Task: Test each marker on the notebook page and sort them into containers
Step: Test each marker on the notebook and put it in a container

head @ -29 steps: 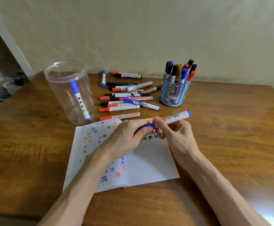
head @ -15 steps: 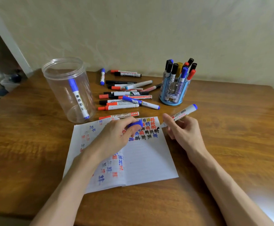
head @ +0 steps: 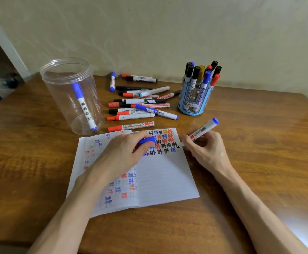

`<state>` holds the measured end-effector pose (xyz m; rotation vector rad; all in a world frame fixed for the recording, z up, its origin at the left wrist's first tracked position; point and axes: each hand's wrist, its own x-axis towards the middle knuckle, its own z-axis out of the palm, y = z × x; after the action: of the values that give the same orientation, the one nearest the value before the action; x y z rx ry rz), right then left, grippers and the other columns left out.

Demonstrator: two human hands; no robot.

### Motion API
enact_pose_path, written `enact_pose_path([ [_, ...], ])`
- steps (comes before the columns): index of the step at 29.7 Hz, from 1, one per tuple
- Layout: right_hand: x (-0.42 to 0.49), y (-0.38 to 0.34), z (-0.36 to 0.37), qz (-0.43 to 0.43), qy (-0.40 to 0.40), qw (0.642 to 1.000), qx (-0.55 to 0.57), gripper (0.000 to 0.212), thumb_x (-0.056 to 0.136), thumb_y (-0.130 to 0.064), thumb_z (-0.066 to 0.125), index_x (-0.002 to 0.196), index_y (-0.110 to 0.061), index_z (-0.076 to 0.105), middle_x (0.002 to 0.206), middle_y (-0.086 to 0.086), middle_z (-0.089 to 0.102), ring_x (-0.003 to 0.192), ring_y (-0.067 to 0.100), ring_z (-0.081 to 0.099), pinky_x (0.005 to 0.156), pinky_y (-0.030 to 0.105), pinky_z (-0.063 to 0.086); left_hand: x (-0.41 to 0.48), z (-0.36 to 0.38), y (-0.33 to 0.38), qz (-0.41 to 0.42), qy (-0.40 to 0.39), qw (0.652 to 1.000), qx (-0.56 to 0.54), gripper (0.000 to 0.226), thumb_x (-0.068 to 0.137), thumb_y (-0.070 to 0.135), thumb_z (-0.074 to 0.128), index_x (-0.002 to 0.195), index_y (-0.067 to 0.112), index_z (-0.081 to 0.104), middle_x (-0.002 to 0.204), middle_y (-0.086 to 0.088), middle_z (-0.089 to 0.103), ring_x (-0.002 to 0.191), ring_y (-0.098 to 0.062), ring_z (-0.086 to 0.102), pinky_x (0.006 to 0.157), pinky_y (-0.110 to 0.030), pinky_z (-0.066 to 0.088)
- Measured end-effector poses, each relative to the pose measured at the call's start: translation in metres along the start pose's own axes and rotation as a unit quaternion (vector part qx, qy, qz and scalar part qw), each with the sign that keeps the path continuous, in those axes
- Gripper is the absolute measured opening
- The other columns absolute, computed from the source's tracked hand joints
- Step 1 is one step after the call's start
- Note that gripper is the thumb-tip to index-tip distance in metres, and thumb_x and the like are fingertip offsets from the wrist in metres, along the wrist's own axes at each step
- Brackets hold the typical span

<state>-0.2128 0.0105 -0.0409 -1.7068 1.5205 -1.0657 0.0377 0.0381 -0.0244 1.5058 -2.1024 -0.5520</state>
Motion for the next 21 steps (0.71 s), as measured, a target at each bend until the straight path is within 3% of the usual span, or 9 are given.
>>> enact_pose_path([
  [4, 0.0006, 0.0018, 0.0003, -0.002, -0.003, 1.000, -0.007, 0.022, 0.093, -0.036, 0.074, 0.093, -0.014, 0.076, 0.096, -0.005, 0.080, 0.083, 0.010, 0.077, 0.075, 0.036, 0.066, -0.0003, 0.0001, 0.0008, 0.000, 0.001, 1.000, 0.005, 0.025, 0.101, 0.048, 0.050, 0.113, 0.030, 0.063, 0.087, 0.017, 0.067, 0.079, -0.001, 0.064, 0.072, -0.025, 0.055],
  [12, 0.0011, 0.0035, -0.0002, -0.026, 0.001, 0.999, -0.035, 0.019, 0.094, -0.032, 0.074, 0.091, -0.012, 0.073, 0.095, -0.005, 0.079, 0.083, 0.006, 0.075, 0.073, 0.031, 0.065, -0.0003, 0.0006, -0.0002, 0.002, 0.004, 1.000, 0.007, 0.023, 0.102, 0.048, 0.049, 0.111, 0.031, 0.063, 0.086, 0.018, 0.067, 0.081, -0.001, 0.064, 0.073, -0.023, 0.054],
  [21, 0.0006, 0.0029, 0.0001, -0.018, -0.008, 1.000, -0.004, 0.019, 0.093, -0.030, 0.074, 0.088, -0.012, 0.076, 0.092, -0.006, 0.080, 0.082, 0.009, 0.077, 0.074, 0.037, 0.066, -0.0004, 0.0010, -0.0010, 0.006, 0.007, 1.000, 0.009, 0.023, 0.102, 0.046, 0.050, 0.112, 0.030, 0.064, 0.085, 0.018, 0.066, 0.080, 0.000, 0.063, 0.070, -0.019, 0.051],
])
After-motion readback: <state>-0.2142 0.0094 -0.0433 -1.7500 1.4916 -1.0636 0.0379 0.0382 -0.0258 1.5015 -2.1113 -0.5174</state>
